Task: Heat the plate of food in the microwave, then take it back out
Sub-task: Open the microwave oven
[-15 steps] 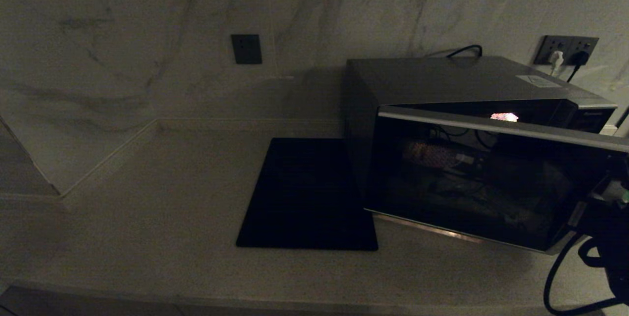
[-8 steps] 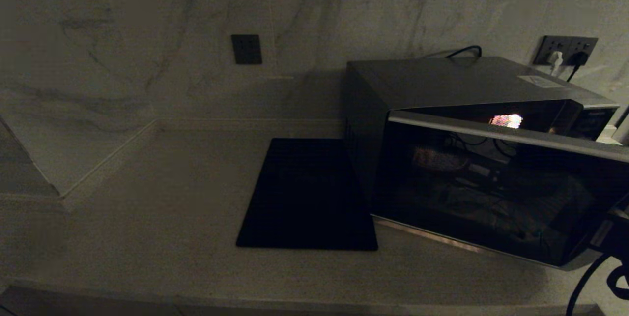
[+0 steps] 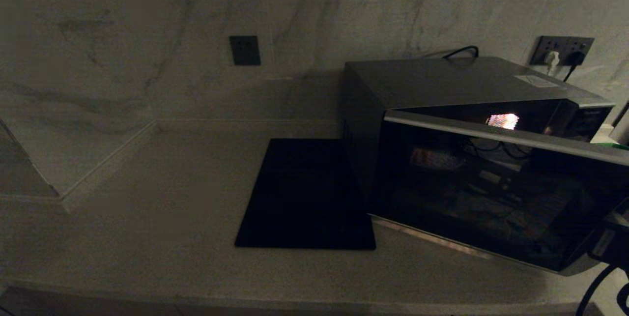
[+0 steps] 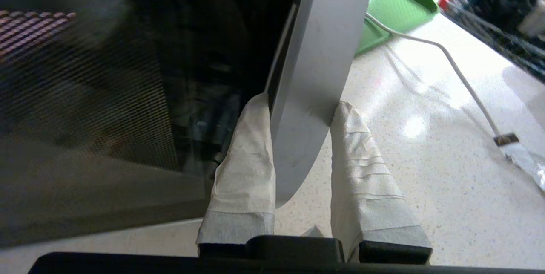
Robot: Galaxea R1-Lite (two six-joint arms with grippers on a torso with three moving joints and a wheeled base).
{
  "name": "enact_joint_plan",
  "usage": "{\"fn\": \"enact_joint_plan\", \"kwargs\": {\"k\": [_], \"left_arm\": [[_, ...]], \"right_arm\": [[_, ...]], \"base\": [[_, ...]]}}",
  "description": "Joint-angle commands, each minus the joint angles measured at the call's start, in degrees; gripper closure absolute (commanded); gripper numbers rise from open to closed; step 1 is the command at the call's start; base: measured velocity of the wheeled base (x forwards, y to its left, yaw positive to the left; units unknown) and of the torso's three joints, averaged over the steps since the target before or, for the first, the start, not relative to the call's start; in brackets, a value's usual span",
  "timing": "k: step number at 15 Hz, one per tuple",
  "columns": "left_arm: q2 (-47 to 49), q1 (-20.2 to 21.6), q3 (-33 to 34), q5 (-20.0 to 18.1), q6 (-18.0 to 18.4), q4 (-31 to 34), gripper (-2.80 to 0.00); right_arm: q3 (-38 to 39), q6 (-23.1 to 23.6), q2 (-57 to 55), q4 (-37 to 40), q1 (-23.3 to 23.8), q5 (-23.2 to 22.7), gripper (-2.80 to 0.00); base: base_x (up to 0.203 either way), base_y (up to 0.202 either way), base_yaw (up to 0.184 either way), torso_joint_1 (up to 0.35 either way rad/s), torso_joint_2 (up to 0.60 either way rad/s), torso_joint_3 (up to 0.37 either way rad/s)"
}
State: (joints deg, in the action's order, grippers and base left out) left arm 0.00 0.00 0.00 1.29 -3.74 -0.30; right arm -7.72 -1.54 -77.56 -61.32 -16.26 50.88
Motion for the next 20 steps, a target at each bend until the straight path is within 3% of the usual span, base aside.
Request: {"fn": "enact_joint_plan", "kwargs": {"k": [1,13,14,20], "left_arm": [[-0.09,0.0,0.0,0.03,-0.04,-0.05,0.0],[-0.09,0.0,0.0,0.03,-0.04,-0.05,0.0],[-0.09,0.0,0.0,0.03,-0.04,-0.05,0.0],[-0.09,0.0,0.0,0.03,-0.04,-0.05,0.0]], "right_arm": [[0.86,1.28,0.13,-2.76,-2.46,-0.17,0.0],[6.03,1.54,1.83,-5.32,-2.44,0.0,0.0],[5.96,1.51,1.85,-5.38,-2.45,0.01,-2.8],[6.9,1.36,4.17,-5.48,-2.46,-0.28,-2.8]], "base": [[0.0,0.0,0.0,0.0,0.0,0.0],[0.0,0.0,0.0,0.0,0.0,0.0],[0.0,0.0,0.0,0.0,0.0,0.0],[0.0,0.0,0.0,0.0,0.0,0.0]]}}
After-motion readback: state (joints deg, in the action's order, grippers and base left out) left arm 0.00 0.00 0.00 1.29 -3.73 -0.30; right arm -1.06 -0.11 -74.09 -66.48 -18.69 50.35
